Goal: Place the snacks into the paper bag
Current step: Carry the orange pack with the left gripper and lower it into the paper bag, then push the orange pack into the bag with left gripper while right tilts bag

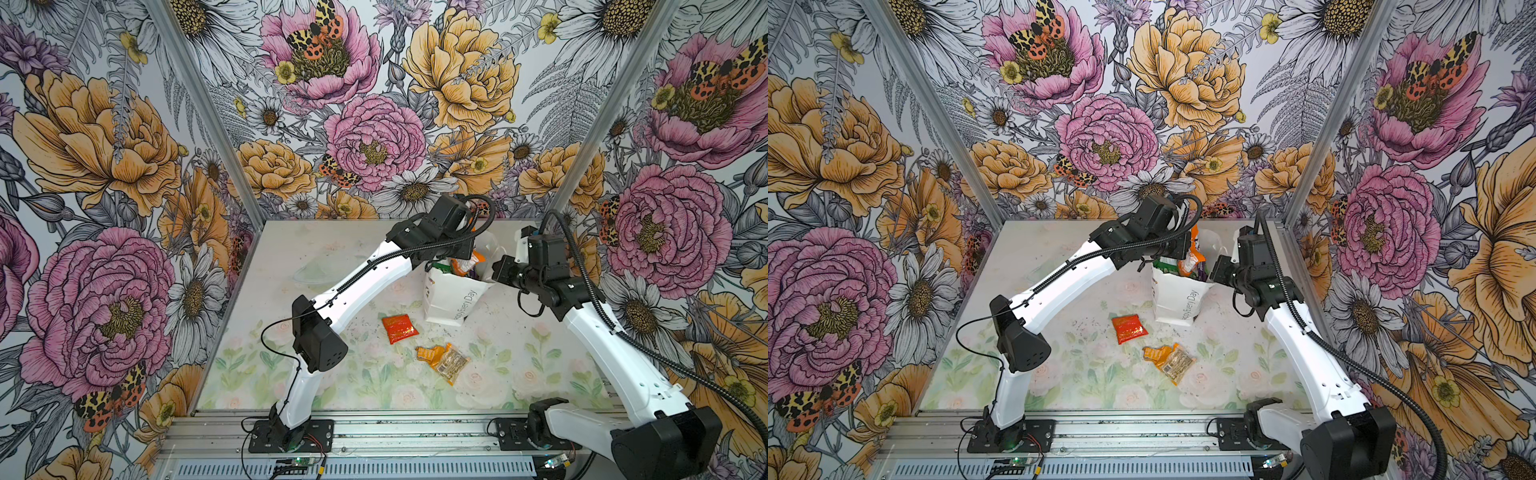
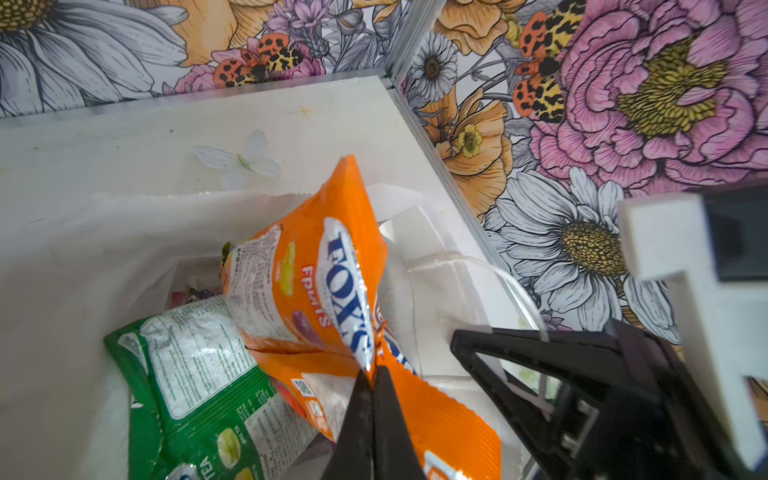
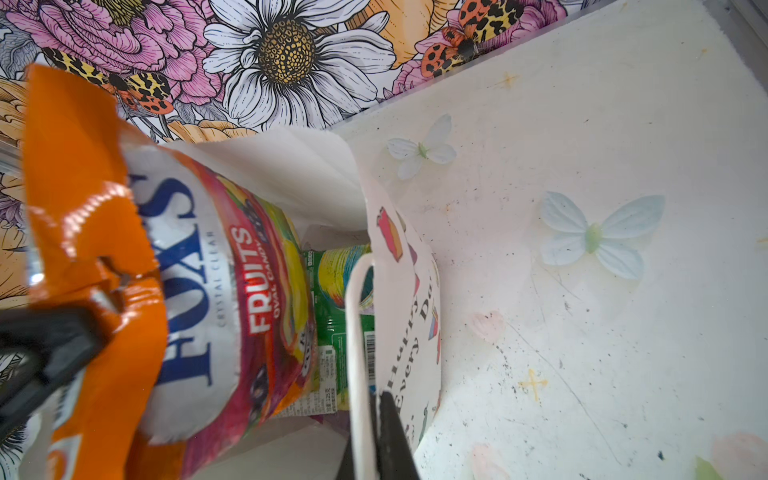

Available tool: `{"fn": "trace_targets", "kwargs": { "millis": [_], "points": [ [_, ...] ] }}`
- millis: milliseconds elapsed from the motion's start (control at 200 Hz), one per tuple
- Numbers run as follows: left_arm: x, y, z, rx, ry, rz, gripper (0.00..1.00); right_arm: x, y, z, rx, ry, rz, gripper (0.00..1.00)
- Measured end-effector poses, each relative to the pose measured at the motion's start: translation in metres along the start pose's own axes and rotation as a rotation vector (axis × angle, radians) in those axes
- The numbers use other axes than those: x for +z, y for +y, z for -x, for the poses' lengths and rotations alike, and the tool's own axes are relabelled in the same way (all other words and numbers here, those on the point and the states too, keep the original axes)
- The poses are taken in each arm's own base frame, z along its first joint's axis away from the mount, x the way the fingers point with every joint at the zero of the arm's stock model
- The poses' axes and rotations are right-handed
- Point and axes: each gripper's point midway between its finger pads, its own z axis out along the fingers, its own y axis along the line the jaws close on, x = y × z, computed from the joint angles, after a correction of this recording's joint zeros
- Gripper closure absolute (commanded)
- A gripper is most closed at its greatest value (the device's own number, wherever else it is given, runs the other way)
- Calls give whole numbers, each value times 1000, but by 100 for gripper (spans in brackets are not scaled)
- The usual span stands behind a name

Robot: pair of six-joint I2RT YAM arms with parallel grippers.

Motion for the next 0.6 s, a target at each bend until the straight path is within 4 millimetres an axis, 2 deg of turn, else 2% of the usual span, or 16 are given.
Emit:
{"fn": "trace_targets", "kwargs": {
  "millis": [45,125,180,260,370,470,596],
  "points": [
    [3,3,-2,-4,10,8,90,0,0,0,0,-1,0,100],
    [4,7,-3,-16,17,17,76,0,0,0,0,0,0,100],
    [3,8,-1,-17,10,20,71,0,0,0,0,0,0,100],
    [1,10,2,-24,-2,35,56,0,0,0,0,0,0,100],
    [-4,19,5,-23,-23,87,44,0,-1,0,1,-1,-1,100],
    [-23,33,9,-19,-57,163,37,0,-1,0,1,-1,-2,100],
    [-63,49,23,-34,-135,245,31,0,-1,0,1,0,-2,100]
  ]
}}
